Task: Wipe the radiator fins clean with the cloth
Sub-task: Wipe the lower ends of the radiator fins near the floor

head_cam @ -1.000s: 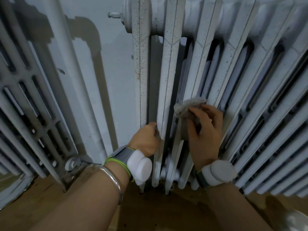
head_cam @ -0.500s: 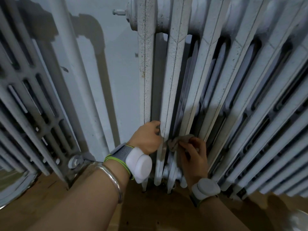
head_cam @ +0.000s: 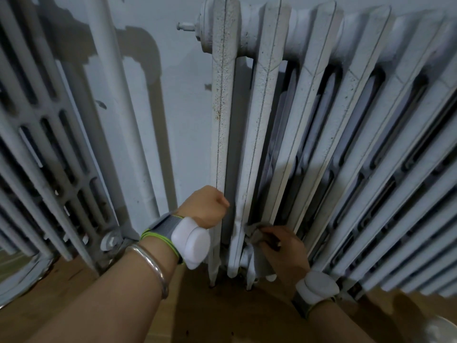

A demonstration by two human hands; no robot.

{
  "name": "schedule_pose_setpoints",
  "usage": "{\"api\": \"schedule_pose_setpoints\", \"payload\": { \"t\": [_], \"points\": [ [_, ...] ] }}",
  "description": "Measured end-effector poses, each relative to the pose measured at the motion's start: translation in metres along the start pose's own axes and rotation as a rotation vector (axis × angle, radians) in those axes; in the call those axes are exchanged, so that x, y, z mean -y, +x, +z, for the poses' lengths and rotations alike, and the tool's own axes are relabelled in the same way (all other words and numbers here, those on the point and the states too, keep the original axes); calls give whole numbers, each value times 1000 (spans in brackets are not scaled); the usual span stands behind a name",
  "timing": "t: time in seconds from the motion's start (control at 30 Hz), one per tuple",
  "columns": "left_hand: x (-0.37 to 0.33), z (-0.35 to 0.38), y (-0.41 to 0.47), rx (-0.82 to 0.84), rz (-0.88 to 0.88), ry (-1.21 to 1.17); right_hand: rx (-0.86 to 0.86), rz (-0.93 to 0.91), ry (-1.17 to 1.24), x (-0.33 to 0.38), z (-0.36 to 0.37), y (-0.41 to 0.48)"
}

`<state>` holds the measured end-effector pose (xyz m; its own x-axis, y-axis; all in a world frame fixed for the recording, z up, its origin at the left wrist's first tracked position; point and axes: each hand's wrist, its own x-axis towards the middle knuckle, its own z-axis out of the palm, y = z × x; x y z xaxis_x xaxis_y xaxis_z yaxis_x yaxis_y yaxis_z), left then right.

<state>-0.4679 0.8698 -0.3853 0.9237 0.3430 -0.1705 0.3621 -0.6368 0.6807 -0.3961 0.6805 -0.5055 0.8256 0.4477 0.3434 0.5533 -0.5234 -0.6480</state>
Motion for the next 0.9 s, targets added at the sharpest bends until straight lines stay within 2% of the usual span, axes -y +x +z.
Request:
{"api": "schedule_pose_setpoints", "payload": {
  "t": [0.1,0.2,0.33,0.4,0.63,0.9],
  "points": [
    [13,-6,-2,-17,-52,76,-84,-167,35,28,-11,9],
    [22,-12,-3,-43,-116,112,-250,-305,64,53,-22,19],
    [23,-18,-2,-72,-133,77,-492,-345,80,88,-32,34],
    [22,-19,-2,-86,-122,66,-555,-346,55,98,-28,44],
    [14,-18,-3,-94,-23,-34,-518,-350,-14,87,0,53],
    [16,-21,5,-86,-37,-70,-342,-343,-105,50,22,36]
  ]
}}
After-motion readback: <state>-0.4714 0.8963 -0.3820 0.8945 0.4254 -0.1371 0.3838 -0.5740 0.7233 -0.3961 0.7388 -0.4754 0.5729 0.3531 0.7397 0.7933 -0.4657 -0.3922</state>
